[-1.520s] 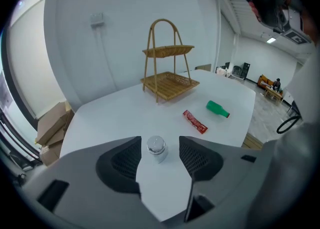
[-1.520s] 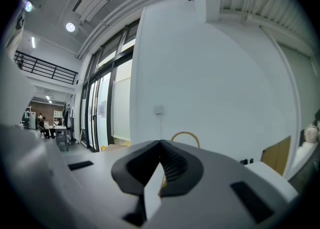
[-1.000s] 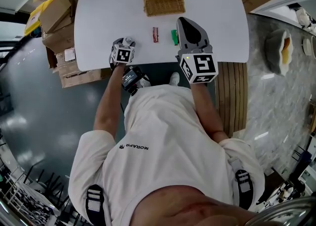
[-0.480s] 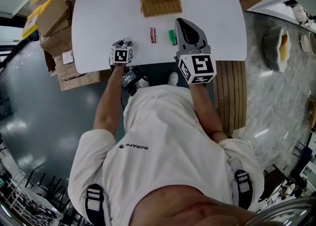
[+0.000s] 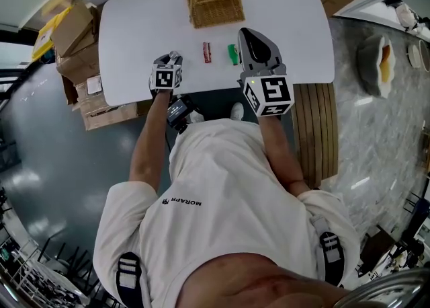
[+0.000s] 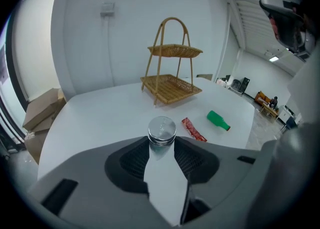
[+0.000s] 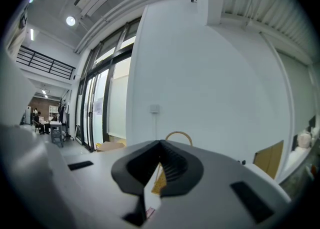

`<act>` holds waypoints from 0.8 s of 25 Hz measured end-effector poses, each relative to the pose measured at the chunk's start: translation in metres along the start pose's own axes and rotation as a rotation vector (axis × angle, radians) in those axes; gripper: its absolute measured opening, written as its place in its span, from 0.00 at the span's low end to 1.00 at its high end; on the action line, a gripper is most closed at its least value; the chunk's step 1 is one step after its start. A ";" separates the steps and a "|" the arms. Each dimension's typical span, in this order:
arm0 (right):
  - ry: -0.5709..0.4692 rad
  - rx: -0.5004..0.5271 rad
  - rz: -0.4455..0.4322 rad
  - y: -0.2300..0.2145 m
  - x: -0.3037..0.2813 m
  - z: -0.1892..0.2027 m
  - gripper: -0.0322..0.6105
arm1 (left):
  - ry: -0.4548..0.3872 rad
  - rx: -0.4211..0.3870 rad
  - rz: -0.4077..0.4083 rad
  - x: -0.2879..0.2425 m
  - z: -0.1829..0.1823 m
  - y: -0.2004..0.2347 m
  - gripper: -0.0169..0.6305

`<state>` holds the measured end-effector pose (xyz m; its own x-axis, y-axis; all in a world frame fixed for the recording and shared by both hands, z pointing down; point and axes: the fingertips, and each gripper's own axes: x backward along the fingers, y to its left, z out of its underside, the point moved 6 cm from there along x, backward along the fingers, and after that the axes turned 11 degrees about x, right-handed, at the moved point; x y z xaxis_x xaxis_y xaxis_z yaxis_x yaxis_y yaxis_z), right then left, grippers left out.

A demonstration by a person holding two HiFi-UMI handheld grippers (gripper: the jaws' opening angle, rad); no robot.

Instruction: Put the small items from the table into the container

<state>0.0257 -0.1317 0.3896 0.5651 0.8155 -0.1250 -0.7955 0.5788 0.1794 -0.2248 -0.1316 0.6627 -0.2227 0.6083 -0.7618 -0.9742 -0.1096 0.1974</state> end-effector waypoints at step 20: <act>-0.029 -0.018 0.034 -0.002 0.013 -0.006 0.06 | -0.317 -0.089 0.089 0.076 -0.105 -0.081 0.27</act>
<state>0.0331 -0.1221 0.3822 0.5437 0.8343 -0.0912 -0.8179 0.5511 0.1656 -0.1666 -0.1590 0.5240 -0.2985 0.8061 -0.5111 -0.9538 -0.2333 0.1891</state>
